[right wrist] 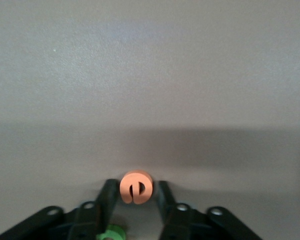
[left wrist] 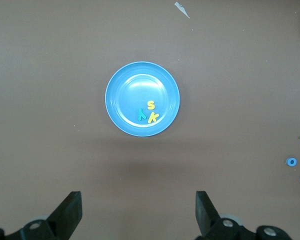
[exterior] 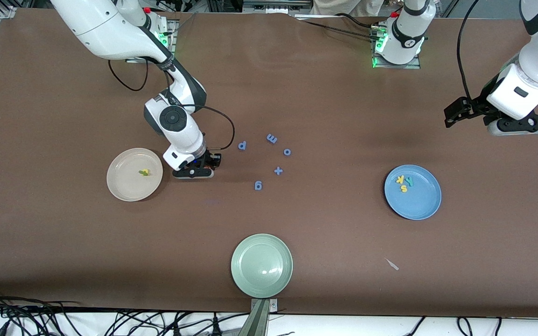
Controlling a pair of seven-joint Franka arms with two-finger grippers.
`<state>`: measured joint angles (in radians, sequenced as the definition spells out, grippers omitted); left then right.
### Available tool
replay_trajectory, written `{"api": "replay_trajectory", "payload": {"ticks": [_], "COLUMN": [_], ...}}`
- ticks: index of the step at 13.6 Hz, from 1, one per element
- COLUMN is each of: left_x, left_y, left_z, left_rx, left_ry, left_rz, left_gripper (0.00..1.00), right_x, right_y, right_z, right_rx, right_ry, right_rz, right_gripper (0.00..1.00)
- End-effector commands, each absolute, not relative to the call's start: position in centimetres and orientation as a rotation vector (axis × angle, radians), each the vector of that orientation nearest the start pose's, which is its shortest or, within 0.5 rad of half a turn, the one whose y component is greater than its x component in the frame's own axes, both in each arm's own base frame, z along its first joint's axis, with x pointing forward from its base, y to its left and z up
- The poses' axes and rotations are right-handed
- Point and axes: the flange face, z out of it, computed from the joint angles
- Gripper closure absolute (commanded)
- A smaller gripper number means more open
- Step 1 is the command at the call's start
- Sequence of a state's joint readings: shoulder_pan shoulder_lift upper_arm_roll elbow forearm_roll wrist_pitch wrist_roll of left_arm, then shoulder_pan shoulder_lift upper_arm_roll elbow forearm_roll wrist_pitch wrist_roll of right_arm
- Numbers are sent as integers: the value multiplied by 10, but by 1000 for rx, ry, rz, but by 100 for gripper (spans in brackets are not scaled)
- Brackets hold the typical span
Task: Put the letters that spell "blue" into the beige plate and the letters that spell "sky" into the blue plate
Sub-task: 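Carry the orange e into the white plate with the right gripper, then release the e and move the right gripper toward the green p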
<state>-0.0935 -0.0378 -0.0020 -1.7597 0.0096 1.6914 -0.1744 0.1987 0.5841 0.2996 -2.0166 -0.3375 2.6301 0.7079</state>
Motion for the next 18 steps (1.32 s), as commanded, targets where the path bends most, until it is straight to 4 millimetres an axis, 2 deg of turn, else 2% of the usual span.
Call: {"api": "replay_trajectory", "payload": {"ticks": [1, 2, 5, 8, 10, 12, 13, 14, 15, 18], "left_x": [542, 541, 541, 541, 541, 541, 541, 541, 541, 540], "left_y": [-53, -54, -52, -53, -54, -55, -55, -55, -55, -61], "left_z": [570, 570, 569, 570, 570, 570, 570, 569, 570, 570], "left_rx": [-3144, -3144, -3143, -3142, -3142, -3142, -3142, -3142, -3141, -3141], "left_ry": [-93, -93, -95, -93, -90, -88, -88, -88, -90, -83], "left_rz": [45, 47, 59, 54, 56, 54, 54, 56, 56, 56], "left_gripper": [0, 0, 0, 0, 0, 0, 0, 0, 0, 0], "right_x": [528, 530, 546, 558, 558, 553, 547, 540, 536, 529], "right_y": [283, 280, 255, 210, 171, 121, 103, 97, 87, 86], "right_z": [170, 171, 197, 230, 243, 243, 233, 226, 219, 213], "right_rx": [-3115, -3119, -3155, -3217, -3231, -3242, -3243, -3232, -3228, -3226], "right_ry": [-84, -105, -199, -346, -451, -528, -537, -543, -523, -511], "right_rz": [-117, -121, -141, -82, -51, -8, 20, -7, -35, -25], "right_gripper": [96, 100, 100, 100, 99, 96, 91, 85, 84, 81]}}
